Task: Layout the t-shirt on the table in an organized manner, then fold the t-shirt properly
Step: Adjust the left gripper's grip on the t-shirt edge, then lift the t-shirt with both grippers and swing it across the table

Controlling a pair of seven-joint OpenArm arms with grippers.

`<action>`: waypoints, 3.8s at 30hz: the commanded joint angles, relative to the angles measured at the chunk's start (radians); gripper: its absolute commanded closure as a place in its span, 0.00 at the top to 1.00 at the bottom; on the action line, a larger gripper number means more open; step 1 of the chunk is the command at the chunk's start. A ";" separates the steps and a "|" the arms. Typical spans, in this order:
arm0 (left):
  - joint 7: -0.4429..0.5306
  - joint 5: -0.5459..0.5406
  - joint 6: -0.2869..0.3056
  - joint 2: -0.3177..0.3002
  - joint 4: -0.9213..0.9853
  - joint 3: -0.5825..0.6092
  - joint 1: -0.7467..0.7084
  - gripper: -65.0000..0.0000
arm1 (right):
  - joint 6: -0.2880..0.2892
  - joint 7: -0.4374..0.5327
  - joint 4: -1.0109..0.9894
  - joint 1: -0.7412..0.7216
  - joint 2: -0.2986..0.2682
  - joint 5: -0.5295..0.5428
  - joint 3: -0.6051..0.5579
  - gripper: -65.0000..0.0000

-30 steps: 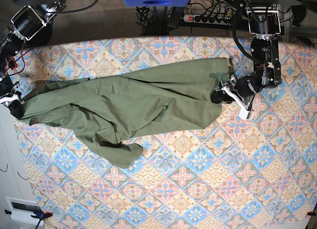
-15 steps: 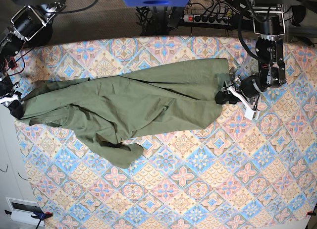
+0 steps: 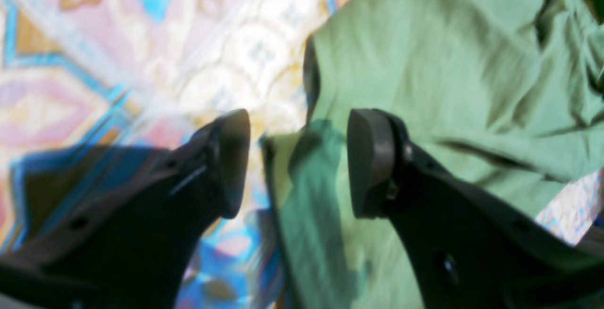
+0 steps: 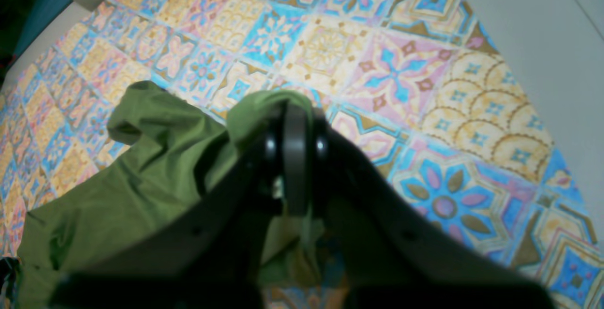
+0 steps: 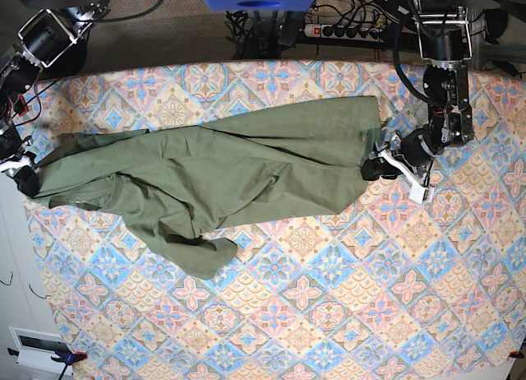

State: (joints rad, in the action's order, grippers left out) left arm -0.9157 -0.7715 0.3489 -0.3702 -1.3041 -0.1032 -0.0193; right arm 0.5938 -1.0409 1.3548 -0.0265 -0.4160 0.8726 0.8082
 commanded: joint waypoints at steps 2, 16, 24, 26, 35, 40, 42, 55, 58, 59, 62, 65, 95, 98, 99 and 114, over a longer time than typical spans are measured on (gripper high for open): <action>-0.064 0.024 -0.009 0.003 0.005 0.067 -0.001 0.45 | 0.005 0.026 0.021 -0.013 -0.030 0.027 0.006 0.01; -0.065 -0.024 -0.015 -0.077 -0.130 0.072 -0.035 0.00 | 0.005 0.026 0.021 -0.013 -0.030 0.027 0.006 0.01; -0.067 -0.016 -0.015 -0.117 -0.134 0.038 -0.075 0.00 | 0.005 0.026 0.021 -0.013 -0.030 0.027 0.006 0.01; -0.067 -0.016 -0.015 -0.123 -0.136 0.038 -0.083 0.00 | 0.005 0.026 0.021 -0.013 -0.030 0.027 0.006 0.01; -0.070 -0.016 -0.015 -0.126 -0.136 0.038 -0.129 0.43 | 0.005 0.026 0.021 -0.011 -0.030 0.027 0.006 0.01; -0.119 -0.016 -0.011 -0.149 -0.136 0.038 -0.140 0.63 | 0.005 0.026 0.019 -0.011 -0.030 0.027 0.006 0.01; -0.119 -0.016 -0.011 -0.151 -0.136 0.038 -0.141 0.63 | 0.005 0.026 0.019 -0.011 -0.030 0.027 0.006 0.01; -0.127 -0.018 -0.012 -0.232 -0.220 0.219 -0.196 0.63 | 0.005 0.026 0.018 -0.011 -0.030 0.027 0.006 0.01; -0.127 -0.018 -0.012 -0.246 -0.260 0.221 -0.222 0.60 | 0.005 0.026 0.019 -0.011 -0.028 0.027 0.006 0.01; -0.127 -0.018 -0.012 -0.246 -0.260 0.219 -0.227 0.56 | 0.005 0.026 0.019 -0.011 -0.028 0.027 0.006 0.01; -0.127 -0.016 -0.012 -0.247 -0.260 0.219 -0.230 0.43 | 0.005 0.026 0.019 -0.011 -0.028 0.027 0.006 0.01; -0.127 -0.016 -0.012 -0.244 -0.260 0.219 -0.229 0.31 | 0.005 0.026 0.019 -0.011 -0.028 0.027 0.006 0.01; -0.033 -0.027 -0.011 -0.118 -0.546 -0.140 -0.031 0.00 | 0.005 -0.023 0.070 -0.011 -0.008 0.030 0.006 0.01; -0.033 -0.049 -0.011 -0.108 -0.546 -0.149 0.060 0.00 | 0.005 -0.039 0.125 -0.014 -0.007 0.046 0.006 0.01; -0.033 -0.069 -0.011 -0.095 -0.546 -0.174 0.086 0.00 | 0.005 -0.039 0.142 -0.014 -0.007 0.069 0.006 0.01; -0.070 -0.148 -0.009 -0.125 -0.271 -0.057 0.698 0.00 | 0.005 -0.032 -0.085 -0.332 -0.105 0.168 -0.089 0.02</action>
State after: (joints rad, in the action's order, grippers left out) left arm -1.0332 -0.8894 0.3336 -0.4850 -1.5543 -0.1585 0.6384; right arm 0.5900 -1.0996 1.2510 -0.3313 -0.5022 1.0088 0.7238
